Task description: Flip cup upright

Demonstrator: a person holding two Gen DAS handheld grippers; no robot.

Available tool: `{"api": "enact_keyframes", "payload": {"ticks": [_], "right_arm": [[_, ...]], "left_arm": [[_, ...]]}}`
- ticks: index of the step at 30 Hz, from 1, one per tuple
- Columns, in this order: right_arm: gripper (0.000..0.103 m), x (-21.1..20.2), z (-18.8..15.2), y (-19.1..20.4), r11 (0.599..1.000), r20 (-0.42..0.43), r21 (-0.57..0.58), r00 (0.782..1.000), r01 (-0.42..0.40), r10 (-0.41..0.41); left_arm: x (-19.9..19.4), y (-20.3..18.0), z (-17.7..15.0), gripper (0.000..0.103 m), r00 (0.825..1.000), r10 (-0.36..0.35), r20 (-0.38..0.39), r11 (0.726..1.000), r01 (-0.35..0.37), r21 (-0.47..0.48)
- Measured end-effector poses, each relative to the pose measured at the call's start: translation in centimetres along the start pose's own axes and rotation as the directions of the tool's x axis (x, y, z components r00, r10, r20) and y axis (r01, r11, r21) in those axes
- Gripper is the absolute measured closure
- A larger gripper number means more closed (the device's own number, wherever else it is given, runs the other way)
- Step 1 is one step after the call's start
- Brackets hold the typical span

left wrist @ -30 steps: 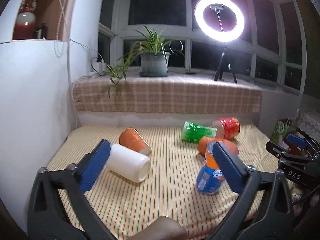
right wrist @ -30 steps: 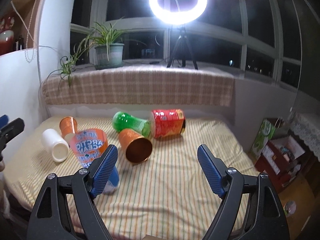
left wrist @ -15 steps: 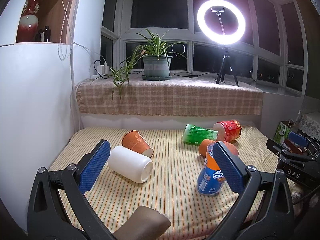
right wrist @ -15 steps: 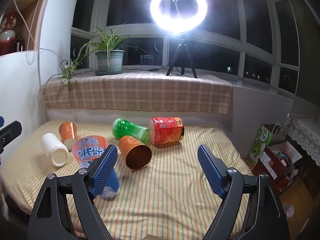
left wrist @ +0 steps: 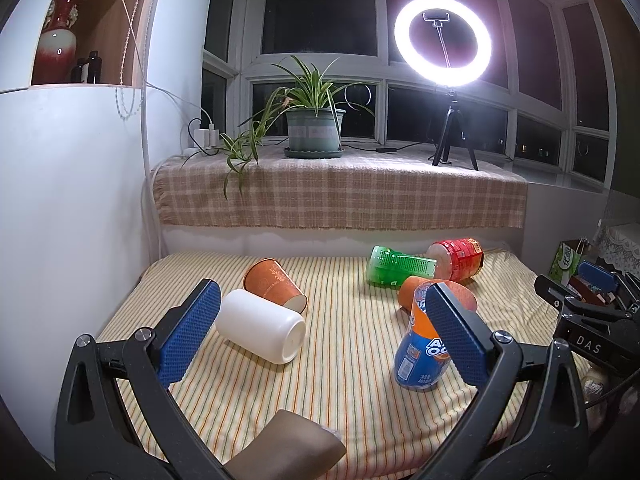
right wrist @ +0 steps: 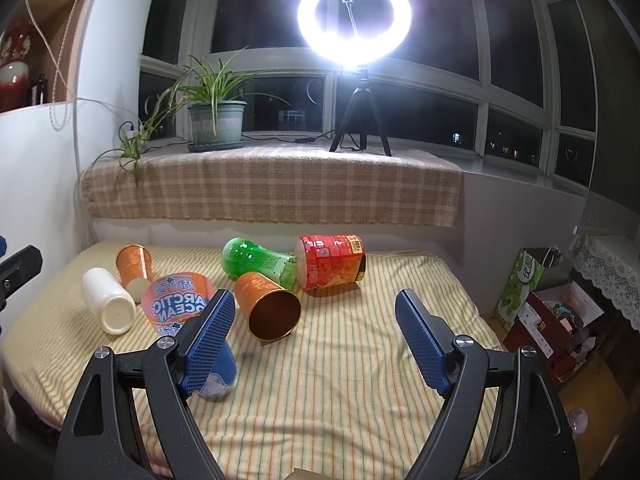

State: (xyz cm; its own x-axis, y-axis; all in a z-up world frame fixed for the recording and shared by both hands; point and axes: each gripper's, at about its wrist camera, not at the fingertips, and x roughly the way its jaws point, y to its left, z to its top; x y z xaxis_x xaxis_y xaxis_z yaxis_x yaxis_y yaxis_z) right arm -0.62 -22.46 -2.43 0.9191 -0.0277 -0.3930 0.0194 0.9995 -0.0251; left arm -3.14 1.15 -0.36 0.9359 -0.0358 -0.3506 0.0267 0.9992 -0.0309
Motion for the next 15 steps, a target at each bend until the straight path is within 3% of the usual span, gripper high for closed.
{"api": "enact_keyframes", "payload": {"ticks": [15], "right_arm": [[0.021,0.4,0.13,0.09,1.0,-0.004,-0.005,1.0,-0.007,0.007]], "left_arm": [[-0.11,0.03,-0.05,0.0,1.0,0.0,-0.002,1.0,0.0,0.0]]}}
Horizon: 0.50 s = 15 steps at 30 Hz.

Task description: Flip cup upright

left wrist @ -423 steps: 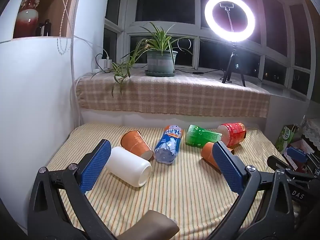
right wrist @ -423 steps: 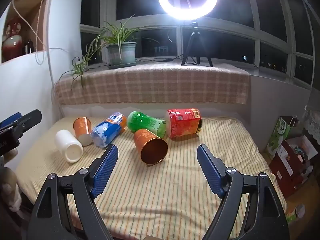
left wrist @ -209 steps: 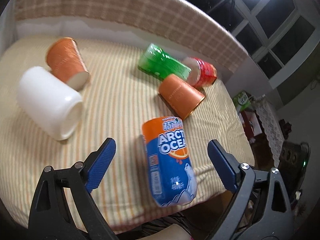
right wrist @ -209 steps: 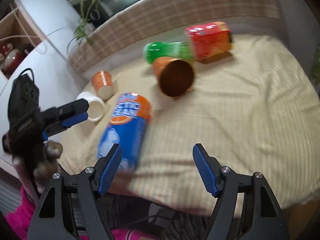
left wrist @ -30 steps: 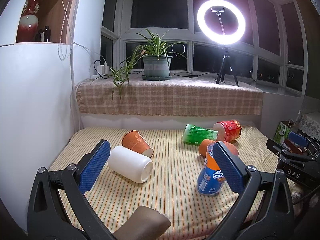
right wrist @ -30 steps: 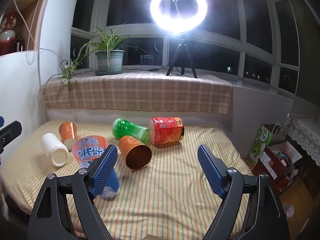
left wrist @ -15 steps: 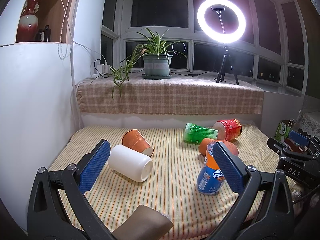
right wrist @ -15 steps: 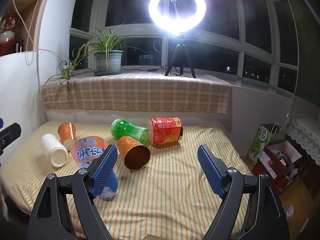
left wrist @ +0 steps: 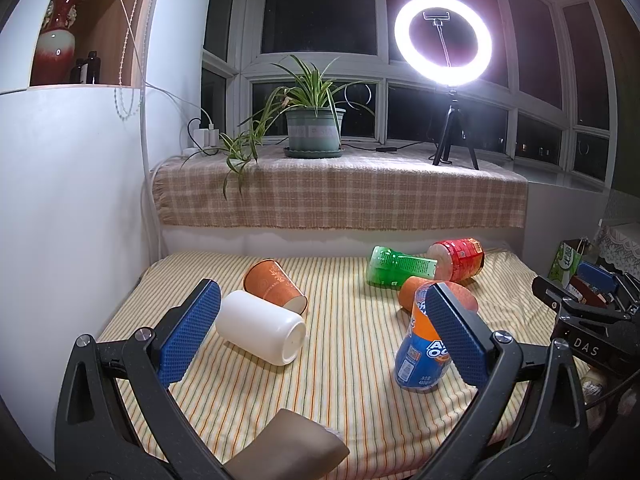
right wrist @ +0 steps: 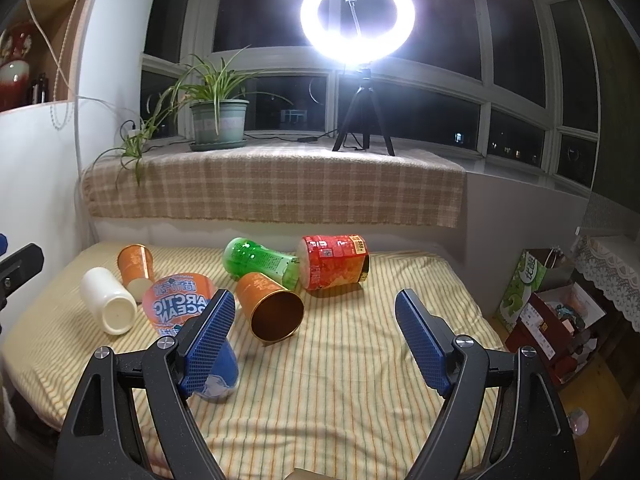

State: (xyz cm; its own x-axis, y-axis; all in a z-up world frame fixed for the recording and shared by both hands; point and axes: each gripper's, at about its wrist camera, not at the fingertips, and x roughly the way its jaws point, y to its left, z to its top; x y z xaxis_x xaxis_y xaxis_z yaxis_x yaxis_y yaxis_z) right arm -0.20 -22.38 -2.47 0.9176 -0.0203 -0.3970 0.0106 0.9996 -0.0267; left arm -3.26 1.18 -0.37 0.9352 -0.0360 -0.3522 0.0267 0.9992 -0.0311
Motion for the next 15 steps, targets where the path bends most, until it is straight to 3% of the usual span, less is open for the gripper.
{"api": "enact_keyframes", "payload": {"ticks": [15], "right_arm": [[0.021,0.28,-0.09,0.29,1.0,-0.011,0.001,1.0,-0.006,0.006]], "left_arm": [[0.06,0.13,-0.12,0.0,1.0,0.004,-0.003,1.0,-0.004,-0.004]]}}
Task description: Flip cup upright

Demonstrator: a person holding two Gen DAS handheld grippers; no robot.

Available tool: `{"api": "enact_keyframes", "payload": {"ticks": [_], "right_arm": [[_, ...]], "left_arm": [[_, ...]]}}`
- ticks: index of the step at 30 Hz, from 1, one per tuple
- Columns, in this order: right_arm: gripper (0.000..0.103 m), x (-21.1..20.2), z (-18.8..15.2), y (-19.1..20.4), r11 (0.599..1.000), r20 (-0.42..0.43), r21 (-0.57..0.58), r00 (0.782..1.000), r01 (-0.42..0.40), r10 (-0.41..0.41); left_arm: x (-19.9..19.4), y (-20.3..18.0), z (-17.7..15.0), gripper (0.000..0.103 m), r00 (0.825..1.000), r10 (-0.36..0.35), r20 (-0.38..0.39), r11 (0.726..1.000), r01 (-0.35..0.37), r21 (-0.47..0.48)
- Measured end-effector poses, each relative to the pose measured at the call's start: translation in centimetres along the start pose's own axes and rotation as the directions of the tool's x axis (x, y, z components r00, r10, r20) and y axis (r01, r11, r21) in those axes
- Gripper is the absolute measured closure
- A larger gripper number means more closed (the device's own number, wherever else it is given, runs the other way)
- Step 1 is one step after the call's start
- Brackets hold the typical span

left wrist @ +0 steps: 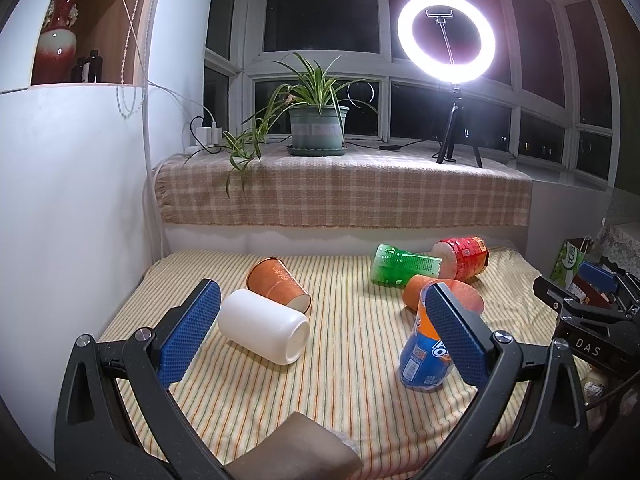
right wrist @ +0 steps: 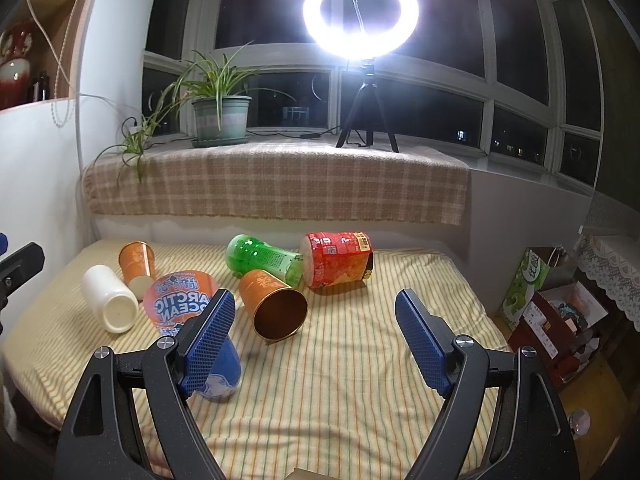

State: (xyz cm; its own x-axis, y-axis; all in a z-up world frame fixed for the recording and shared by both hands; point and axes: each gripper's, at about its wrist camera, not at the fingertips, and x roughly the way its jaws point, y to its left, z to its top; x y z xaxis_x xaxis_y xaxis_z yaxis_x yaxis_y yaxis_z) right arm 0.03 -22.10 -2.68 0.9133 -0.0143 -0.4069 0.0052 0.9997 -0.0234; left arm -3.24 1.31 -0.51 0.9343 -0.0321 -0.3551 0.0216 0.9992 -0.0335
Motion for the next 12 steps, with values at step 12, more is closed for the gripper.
{"api": "enact_keyframes", "payload": {"ticks": [12], "right_arm": [[0.021,0.08,-0.13,0.3,1.0,-0.005,-0.006,1.0,-0.004,0.004]], "left_arm": [[-0.09,0.75,-0.38,0.0,1.0,0.009,0.008,1.0,-0.009,0.001]]}}
